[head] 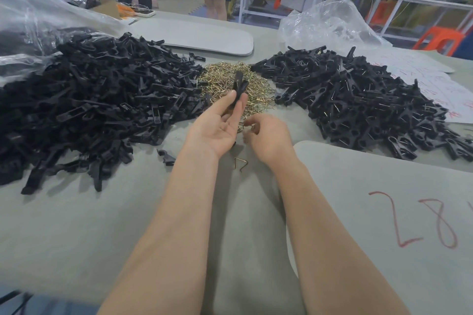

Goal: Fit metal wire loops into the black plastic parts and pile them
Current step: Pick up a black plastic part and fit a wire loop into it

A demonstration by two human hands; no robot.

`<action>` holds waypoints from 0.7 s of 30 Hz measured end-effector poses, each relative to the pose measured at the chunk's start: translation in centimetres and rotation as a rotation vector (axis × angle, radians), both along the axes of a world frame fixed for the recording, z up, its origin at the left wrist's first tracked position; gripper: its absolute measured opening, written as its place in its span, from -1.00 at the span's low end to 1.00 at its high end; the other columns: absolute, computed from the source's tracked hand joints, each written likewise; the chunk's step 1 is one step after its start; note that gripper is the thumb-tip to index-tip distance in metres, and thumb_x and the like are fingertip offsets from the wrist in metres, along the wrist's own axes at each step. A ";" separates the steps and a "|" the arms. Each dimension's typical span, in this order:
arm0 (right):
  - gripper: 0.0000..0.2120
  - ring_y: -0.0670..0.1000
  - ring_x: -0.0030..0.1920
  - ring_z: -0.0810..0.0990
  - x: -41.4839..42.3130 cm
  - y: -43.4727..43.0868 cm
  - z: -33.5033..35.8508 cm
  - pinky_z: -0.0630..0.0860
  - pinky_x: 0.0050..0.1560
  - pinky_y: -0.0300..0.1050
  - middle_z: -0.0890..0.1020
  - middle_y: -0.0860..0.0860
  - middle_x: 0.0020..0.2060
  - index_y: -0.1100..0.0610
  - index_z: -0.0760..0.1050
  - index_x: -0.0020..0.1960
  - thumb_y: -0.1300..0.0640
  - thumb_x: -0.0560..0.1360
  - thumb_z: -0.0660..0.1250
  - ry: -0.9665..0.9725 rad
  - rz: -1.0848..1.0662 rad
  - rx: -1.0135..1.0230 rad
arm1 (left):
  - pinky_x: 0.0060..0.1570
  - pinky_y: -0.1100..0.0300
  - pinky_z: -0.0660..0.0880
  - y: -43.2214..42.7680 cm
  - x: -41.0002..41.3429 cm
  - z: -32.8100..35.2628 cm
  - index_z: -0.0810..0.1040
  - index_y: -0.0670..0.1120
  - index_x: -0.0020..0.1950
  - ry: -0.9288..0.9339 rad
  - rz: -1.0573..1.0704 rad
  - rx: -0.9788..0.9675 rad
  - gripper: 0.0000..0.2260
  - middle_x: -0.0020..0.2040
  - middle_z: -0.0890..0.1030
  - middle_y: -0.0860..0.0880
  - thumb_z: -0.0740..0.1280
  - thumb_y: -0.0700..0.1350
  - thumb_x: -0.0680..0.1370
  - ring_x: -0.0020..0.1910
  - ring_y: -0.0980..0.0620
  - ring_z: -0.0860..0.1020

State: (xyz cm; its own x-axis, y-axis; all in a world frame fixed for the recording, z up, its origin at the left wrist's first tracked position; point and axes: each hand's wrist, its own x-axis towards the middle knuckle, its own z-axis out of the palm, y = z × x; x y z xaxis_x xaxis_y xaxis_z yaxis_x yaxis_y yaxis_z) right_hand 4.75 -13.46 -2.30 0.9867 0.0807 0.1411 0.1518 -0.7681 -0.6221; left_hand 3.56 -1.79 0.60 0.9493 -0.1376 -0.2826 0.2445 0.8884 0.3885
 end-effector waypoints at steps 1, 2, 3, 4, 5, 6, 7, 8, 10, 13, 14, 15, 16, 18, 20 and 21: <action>-0.81 0.08 0.03 0.59 0.0 0.0 0.1 0.42 0.01 -0.17 0.66 0.07 -0.06 0.11 0.58 0.10 0.20 0.52 0.28 0.001 -0.004 0.007 | -0.14 0.27 0.60 -0.1 0.0 0.0 0.53 -0.29 0.04 -0.005 -0.008 0.003 -0.86 -0.05 0.58 -0.20 0.34 -0.29 0.51 -0.14 -0.04 0.63; -0.83 0.09 0.02 0.59 0.0 0.0 0.1 0.45 0.01 -0.15 0.67 0.10 -0.06 0.12 0.60 0.06 0.19 0.52 0.28 -0.001 -0.006 0.005 | -0.10 0.24 0.60 -0.1 0.0 0.0 0.53 -0.28 0.03 -0.011 -0.012 0.003 -0.87 -0.07 0.59 -0.19 0.34 -0.28 0.51 -0.12 -0.03 0.62; -0.84 0.09 0.00 0.59 0.0 -0.1 0.1 0.46 0.01 -0.13 0.67 0.10 -0.08 0.13 0.62 0.03 0.19 0.52 0.29 -0.006 -0.005 0.004 | -0.06 0.22 0.60 -0.2 0.0 0.0 0.53 -0.27 0.00 -0.014 -0.011 0.006 -0.89 -0.11 0.59 -0.17 0.34 -0.25 0.52 -0.11 -0.02 0.60; -0.85 0.07 -0.03 0.59 0.0 -0.1 0.1 0.46 -0.01 -0.13 0.67 0.10 -0.09 0.14 0.62 0.02 0.18 0.52 0.29 -0.018 -0.006 0.014 | -0.04 0.20 0.58 -0.2 -0.1 0.0 0.54 -0.25 -0.03 -0.012 -0.010 0.018 -0.89 -0.15 0.59 -0.14 0.35 -0.21 0.52 -0.12 0.01 0.58; -0.85 0.04 -0.08 0.58 0.0 -0.2 0.2 0.43 -0.04 -0.16 0.67 0.07 -0.11 0.15 0.62 0.01 0.17 0.53 0.30 -0.039 -0.017 0.046 | -0.05 0.22 0.55 -0.3 -0.2 0.1 0.54 -0.22 -0.05 -0.004 -0.012 0.044 -0.88 -0.18 0.58 -0.11 0.35 -0.17 0.53 -0.15 0.04 0.56; -0.86 0.00 -0.12 0.54 0.0 -0.2 0.3 0.39 -0.10 -0.22 0.65 0.03 -0.15 0.15 0.62 0.00 0.16 0.53 0.30 -0.071 -0.038 0.099 | -0.11 0.26 0.51 -0.3 -0.2 0.1 0.55 -0.19 -0.06 0.005 -0.016 0.069 -0.88 -0.20 0.57 -0.08 0.36 -0.14 0.53 -0.19 0.07 0.52; -0.87 -0.04 -0.16 0.51 -0.1 -0.4 0.5 0.33 -0.15 -0.28 0.62 -0.02 -0.19 0.15 0.62 -0.02 0.14 0.53 0.31 -0.109 -0.069 0.170 | -0.18 0.29 0.46 -0.3 -0.3 0.1 0.55 -0.17 -0.05 0.014 -0.019 0.087 -0.88 -0.20 0.55 -0.07 0.36 -0.12 0.53 -0.24 0.10 0.48; -0.89 -0.07 -0.20 0.49 0.0 -0.6 0.9 0.31 -0.19 -0.30 0.60 -0.04 -0.23 0.13 0.61 -0.05 0.12 0.52 0.33 -0.140 -0.108 0.249 | -0.23 0.31 0.44 -0.3 -0.3 0.1 0.55 -0.17 -0.04 0.023 -0.019 0.087 -0.89 -0.20 0.54 -0.07 0.36 -0.13 0.53 -0.27 0.12 0.45; -0.92 -0.10 -0.28 0.48 0.1 -1.2 1.6 0.34 -0.23 -0.25 0.56 -0.09 -0.33 0.06 0.57 -0.14 0.07 0.51 0.36 -0.144 -0.192 0.419 | -0.28 0.35 0.48 -0.3 -0.2 0.1 0.54 -0.21 -0.06 0.043 -0.009 0.055 -0.91 -0.19 0.53 -0.10 0.36 -0.18 0.52 -0.27 0.12 0.45; -0.90 -0.13 -0.46 0.41 -0.1 -2.2 2.7 0.37 -0.38 -0.27 0.49 -0.08 -0.47 0.10 0.53 -0.17 0.12 0.51 0.36 -0.013 -0.237 0.777 | -0.23 0.34 0.58 -0.7 -0.1 0.2 0.54 -0.25 -0.10 -0.004 0.023 0.132 -0.96 -0.19 0.56 -0.12 0.35 -0.27 0.52 -0.23 0.08 0.55; -0.90 -0.13 -0.49 0.41 -0.2 -2.5 3.0 0.39 -0.42 -0.29 0.50 -0.06 -0.47 0.13 0.53 -0.17 0.16 0.52 0.35 0.023 -0.232 0.893 | -0.19 0.32 0.59 -0.9 -0.1 0.1 0.54 -0.25 -0.06 -0.043 0.047 0.267 -0.96 -0.18 0.58 -0.11 0.35 -0.28 0.52 -0.23 0.08 0.58; -0.91 -0.14 -0.50 0.45 -0.3 -2.6 3.2 0.42 -0.43 -0.32 0.53 -0.02 -0.45 0.14 0.52 -0.17 0.19 0.52 0.34 0.045 -0.229 0.970 | -0.15 0.30 0.60 -1.2 -0.1 -0.1 0.54 -0.25 0.00 -0.078 0.083 0.486 -0.91 -0.18 0.60 -0.09 0.36 -0.27 0.52 -0.22 0.08 0.60; -0.90 -0.15 -0.49 0.48 -0.4 -2.7 3.4 0.45 -0.42 -0.33 0.57 0.01 -0.42 0.15 0.51 -0.17 0.21 0.53 0.33 0.056 -0.225 1.015 | -0.11 0.26 0.60 -1.6 -0.1 -0.4 0.53 -0.23 0.05 -0.106 0.122 0.747 -0.87 -0.18 0.60 -0.08 0.38 -0.25 0.51 -0.20 0.06 0.62; -0.91 -0.14 -0.43 0.55 -0.5 -2.7 3.6 0.51 -0.35 -0.32 0.61 0.04 -0.36 0.15 0.50 -0.16 0.22 0.53 0.32 0.050 -0.215 1.032 | -0.05 0.18 0.56 -2.0 -0.4 -0.6 0.52 -0.07 -0.05 -0.159 0.202 1.207 -0.89 -0.17 0.60 -0.02 0.40 -0.17 0.47 -0.14 0.03 0.61; -0.91 -0.14 -0.36 0.58 -0.6 -2.7 3.6 0.54 -0.28 -0.33 0.62 0.03 -0.31 0.13 0.50 -0.15 0.22 0.53 0.32 0.007 -0.211 0.991 | -0.13 0.39 0.45 -2.1 -0.6 -0.7 0.44 0.06 -0.20 -0.226 0.262 1.434 -0.86 -0.20 0.55 0.09 0.40 -0.09 0.44 -0.18 0.20 0.55; -0.90 -0.15 -0.35 0.58 -0.6 -2.7 3.6 0.54 -0.26 -0.33 0.62 0.03 -0.30 0.13 0.50 -0.16 0.22 0.53 0.33 -0.023 -0.212 0.964 | -0.24 0.50 0.38 -2.1 -0.7 -0.8 0.42 0.07 -0.23 -0.256 0.290 1.477 -0.84 -0.24 0.53 0.13 0.40 -0.06 0.44 -0.25 0.33 0.50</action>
